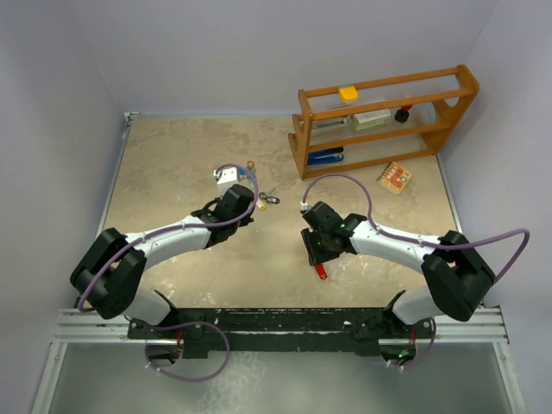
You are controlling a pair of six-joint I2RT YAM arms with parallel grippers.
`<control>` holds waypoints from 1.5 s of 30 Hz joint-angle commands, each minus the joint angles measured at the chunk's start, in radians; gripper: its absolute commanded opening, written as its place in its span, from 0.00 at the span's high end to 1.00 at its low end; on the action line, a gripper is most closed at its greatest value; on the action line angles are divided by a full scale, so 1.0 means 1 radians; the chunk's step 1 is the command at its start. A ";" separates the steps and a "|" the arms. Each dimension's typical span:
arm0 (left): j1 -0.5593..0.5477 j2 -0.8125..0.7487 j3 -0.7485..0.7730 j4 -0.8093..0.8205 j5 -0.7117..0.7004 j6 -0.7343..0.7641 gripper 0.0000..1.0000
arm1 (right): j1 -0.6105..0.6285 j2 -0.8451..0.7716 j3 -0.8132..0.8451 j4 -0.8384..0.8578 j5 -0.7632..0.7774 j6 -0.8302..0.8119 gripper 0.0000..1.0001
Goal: Put the keys on the keyring
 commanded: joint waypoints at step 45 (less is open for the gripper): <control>0.013 0.007 -0.005 0.045 0.014 0.017 1.00 | 0.069 0.052 -0.073 -0.043 0.074 0.089 0.69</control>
